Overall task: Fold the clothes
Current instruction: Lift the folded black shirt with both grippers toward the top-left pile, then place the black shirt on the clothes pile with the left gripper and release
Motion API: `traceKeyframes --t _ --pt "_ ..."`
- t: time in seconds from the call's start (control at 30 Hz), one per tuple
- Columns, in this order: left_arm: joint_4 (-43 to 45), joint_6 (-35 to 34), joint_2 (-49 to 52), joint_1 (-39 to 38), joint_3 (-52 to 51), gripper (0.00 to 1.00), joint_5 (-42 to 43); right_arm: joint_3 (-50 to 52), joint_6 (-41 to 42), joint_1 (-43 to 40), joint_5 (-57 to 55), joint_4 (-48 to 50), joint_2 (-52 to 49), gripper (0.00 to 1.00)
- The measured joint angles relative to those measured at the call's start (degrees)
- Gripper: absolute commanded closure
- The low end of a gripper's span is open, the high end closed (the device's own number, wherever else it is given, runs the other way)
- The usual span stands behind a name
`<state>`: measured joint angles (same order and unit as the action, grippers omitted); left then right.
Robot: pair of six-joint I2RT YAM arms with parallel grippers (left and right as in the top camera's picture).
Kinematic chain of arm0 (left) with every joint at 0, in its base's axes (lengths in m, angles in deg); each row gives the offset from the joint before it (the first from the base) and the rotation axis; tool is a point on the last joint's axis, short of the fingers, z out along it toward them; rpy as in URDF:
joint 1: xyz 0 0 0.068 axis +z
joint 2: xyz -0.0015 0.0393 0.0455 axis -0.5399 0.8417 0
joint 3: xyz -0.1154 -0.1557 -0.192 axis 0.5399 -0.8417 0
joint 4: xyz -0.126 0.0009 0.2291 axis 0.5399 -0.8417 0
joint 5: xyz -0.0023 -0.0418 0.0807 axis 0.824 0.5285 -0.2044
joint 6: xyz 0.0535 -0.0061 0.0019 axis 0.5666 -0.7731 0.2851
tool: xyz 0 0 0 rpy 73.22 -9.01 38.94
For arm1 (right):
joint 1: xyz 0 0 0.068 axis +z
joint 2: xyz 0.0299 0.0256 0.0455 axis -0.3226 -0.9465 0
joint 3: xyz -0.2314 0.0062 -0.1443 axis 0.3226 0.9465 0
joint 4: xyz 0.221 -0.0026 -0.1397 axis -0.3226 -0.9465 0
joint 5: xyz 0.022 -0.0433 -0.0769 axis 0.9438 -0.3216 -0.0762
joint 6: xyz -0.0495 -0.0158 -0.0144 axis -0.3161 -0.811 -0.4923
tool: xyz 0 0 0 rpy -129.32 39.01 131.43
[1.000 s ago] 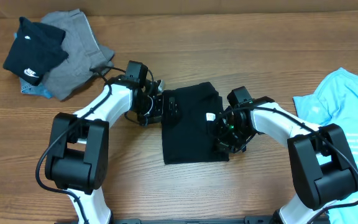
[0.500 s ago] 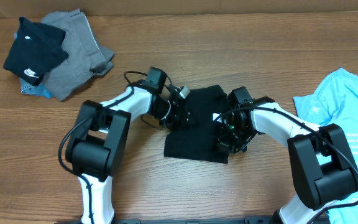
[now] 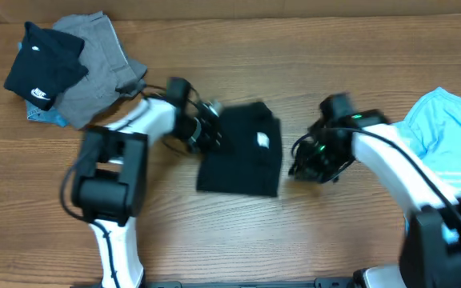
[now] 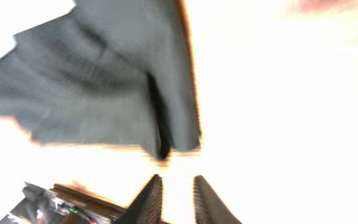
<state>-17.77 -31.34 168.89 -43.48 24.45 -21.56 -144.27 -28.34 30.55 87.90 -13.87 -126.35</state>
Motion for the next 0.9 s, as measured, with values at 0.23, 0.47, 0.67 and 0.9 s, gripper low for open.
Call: traceKeyframes --t 0.23,0.47,0.67,0.9 --pt "2.49 -0.81 -4.74 14.27 15.89 0.96 3.41 -4.55 -0.55 -0.59 0.00 0.11 11.91 0.70" --pt "16.17 -3.56 -6.91 27.34 25.22 0.96 1.38 -4.50 -0.50 -0.59 -0.04 -1.38 11.72 0.74" --pt "17.84 -5.44 -6.05 34.77 25.33 0.07 -7.65 -4.50 0.22 -0.59 -0.07 -2.43 11.72 0.76" --pt "12.70 -7.52 -0.50 39.98 25.35 0.00 -12.92 -4.50 0.79 -0.59 -0.07 -4.33 11.72 0.76"
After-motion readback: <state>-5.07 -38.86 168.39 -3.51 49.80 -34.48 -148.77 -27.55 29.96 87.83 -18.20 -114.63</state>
